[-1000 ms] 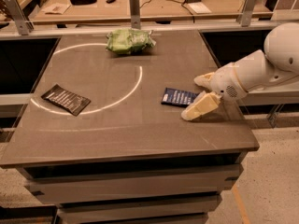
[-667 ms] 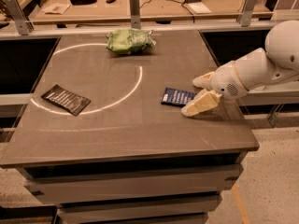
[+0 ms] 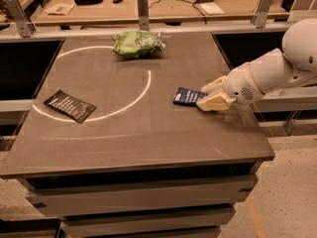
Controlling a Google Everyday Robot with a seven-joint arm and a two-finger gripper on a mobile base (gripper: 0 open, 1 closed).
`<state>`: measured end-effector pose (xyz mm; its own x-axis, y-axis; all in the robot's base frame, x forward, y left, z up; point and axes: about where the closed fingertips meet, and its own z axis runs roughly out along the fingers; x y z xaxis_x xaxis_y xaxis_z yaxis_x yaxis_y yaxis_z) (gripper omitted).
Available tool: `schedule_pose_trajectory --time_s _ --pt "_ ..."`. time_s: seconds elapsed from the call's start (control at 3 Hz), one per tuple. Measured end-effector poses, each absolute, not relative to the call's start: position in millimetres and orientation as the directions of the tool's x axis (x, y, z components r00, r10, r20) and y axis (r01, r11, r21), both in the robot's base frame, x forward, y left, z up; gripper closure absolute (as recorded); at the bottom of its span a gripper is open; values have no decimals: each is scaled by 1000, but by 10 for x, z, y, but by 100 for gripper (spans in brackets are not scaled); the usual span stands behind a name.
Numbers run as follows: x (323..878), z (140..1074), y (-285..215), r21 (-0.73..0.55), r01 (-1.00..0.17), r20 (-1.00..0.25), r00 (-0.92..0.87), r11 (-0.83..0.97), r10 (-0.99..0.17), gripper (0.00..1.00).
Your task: Move rxbar blueberry near green jalapeno chip bag
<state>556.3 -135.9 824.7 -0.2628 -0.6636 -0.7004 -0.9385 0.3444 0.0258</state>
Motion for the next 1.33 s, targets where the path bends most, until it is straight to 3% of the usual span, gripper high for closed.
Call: schedule_pose_trajectory --time_s 0.67,1.33 --pt "5568 8426 -1224 -14 -942 -777 -201 335 -597 100" --pt "6016 8628 -1031 -59 -917 -841 -167 395 -514 100"
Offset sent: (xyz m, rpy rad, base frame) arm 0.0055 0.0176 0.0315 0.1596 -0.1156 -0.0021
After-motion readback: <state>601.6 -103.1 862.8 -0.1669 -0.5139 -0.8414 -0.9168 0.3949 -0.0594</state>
